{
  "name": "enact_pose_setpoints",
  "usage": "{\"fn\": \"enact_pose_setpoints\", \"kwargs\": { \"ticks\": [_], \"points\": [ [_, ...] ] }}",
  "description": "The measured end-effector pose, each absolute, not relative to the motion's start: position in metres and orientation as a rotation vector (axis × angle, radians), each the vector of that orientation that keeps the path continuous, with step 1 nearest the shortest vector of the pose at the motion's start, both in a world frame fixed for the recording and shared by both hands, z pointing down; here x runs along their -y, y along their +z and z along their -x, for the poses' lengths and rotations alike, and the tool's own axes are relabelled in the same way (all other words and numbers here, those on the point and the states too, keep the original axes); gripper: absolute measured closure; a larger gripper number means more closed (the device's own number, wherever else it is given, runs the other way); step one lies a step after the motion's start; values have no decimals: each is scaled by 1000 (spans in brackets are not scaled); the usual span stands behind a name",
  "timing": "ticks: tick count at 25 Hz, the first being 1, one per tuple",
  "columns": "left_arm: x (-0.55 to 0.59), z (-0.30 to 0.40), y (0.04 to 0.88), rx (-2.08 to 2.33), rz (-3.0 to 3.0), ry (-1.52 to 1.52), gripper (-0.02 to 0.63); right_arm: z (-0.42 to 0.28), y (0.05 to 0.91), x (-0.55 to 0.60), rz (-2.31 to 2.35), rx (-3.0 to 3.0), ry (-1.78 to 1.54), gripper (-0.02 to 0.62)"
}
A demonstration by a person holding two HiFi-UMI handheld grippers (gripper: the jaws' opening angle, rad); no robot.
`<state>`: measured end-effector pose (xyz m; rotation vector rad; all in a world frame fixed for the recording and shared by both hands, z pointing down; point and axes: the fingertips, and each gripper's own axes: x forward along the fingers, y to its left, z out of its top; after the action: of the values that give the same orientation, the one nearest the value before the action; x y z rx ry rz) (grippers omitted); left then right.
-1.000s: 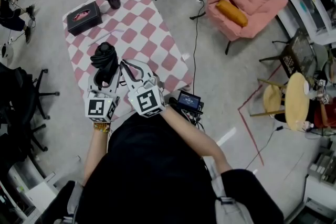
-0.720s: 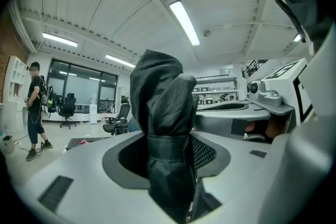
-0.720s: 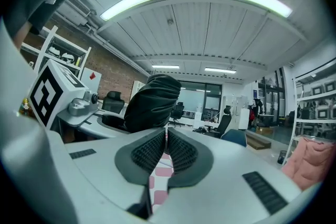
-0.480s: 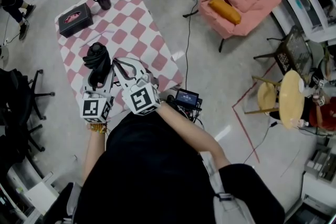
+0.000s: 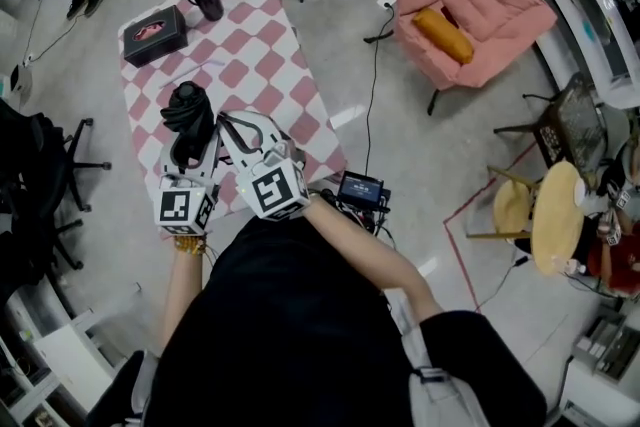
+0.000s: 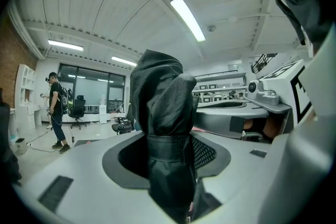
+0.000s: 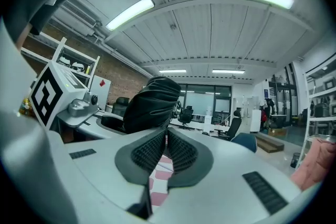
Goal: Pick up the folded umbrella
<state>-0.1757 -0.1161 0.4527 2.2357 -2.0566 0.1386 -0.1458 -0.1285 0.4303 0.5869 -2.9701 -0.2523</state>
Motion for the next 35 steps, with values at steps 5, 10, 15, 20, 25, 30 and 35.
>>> {"fn": "enact_pose_setpoints", "kwargs": {
  "ticks": [5,10,15,20,25,30,35],
  "points": [
    [121,167,445,2123,-2189,138,396,140,426,133,-509,2999,-236,577],
    [118,159,448,2176,-2122,133,396,132,429,134,-430,3015,-228,577],
    [114,156,454,2221,-2046,127,396,127,436,136,-397,3017,-216,577],
    [106,158,463,2253,-1984,143,396,126,443,137,-344,3022,-202,578],
    [102,163,469,2279,-1936,156,396,127,450,141,-325,3012,-215,578],
    [103,165,473,2289,-1911,169,396,130,453,148,-320,3003,-181,578],
    [106,166,477,2290,-1898,175,396,135,459,149,-266,2997,-183,580]
  ]
}}
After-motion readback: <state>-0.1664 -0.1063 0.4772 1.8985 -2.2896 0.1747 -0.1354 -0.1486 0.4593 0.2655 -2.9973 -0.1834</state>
